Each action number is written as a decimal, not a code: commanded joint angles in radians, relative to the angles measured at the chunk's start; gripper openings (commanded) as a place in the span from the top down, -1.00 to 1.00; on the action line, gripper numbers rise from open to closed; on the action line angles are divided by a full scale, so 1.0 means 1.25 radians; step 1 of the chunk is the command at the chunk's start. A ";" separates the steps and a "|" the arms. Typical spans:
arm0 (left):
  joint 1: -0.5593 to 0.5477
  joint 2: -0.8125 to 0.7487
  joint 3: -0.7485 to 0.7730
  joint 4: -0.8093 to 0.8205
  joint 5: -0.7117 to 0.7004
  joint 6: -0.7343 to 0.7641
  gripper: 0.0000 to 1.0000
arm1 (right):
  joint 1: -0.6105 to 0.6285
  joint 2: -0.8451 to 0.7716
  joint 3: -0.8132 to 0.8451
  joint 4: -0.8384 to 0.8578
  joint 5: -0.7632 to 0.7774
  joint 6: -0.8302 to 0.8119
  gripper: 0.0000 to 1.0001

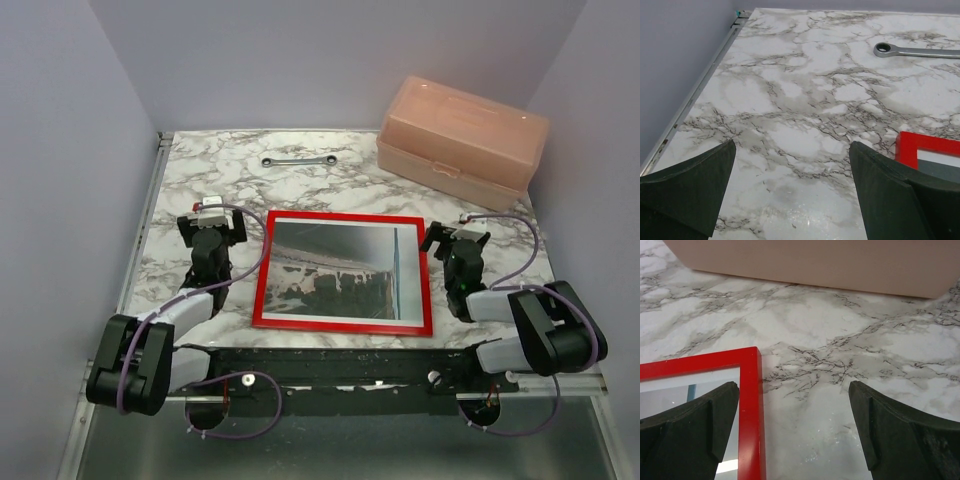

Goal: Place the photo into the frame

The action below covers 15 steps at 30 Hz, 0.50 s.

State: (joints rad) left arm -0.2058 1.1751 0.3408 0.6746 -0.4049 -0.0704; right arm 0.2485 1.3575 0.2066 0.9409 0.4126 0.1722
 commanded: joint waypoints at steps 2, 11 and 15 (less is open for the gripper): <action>0.056 0.056 -0.058 0.278 0.030 0.061 -0.97 | -0.028 0.065 0.031 0.145 -0.046 -0.063 -1.00; 0.103 0.076 -0.086 0.327 0.143 0.019 -0.97 | -0.090 0.205 0.008 0.324 -0.084 -0.042 -1.00; 0.100 0.093 -0.096 0.369 0.136 0.030 -0.97 | -0.090 0.211 0.025 0.299 -0.047 -0.031 -1.00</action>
State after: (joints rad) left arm -0.0864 1.2694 0.2447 1.0302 -0.2867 -0.0288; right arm 0.1410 1.6279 0.2104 1.2991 0.3241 0.1150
